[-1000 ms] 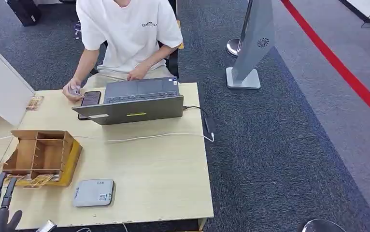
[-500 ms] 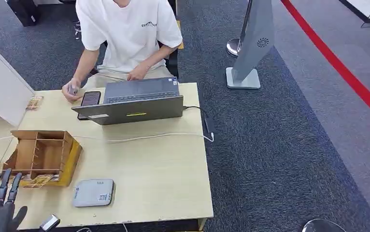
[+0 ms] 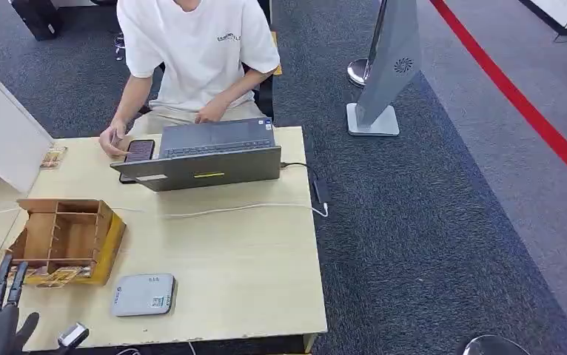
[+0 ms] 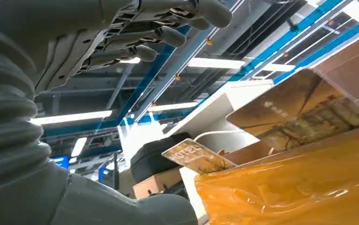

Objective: Pass the card to the sensor for recognition and then transmit it.

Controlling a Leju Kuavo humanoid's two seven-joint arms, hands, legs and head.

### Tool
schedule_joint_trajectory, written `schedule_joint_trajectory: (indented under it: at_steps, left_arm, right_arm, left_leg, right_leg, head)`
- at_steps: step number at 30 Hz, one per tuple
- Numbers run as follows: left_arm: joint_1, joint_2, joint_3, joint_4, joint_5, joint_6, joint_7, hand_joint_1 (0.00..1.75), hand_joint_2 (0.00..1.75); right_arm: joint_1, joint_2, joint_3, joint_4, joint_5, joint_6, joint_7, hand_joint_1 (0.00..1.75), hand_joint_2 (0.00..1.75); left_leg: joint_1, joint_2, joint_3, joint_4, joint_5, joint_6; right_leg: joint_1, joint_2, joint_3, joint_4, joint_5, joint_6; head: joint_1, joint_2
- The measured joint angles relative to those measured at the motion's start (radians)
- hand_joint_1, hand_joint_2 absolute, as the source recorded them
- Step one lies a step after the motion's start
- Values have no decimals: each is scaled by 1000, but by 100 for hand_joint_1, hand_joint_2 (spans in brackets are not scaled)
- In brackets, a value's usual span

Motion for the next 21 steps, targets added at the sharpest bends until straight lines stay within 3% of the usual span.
schedule_joint_trajectory:
  at_steps: [21]
  left_arm:
    - [-40, 13, -136, 56, -6, 1, 128, 0, 175]
  right_arm:
    - [-2, -3, 23, 12, 1, -1, 7, 0, 175]
  left_leg:
    - [0, 0, 0, 0, 0, 0]
  right_leg:
    - [0, 0, 0, 0, 0, 0]
  head:
    - [0, 0]
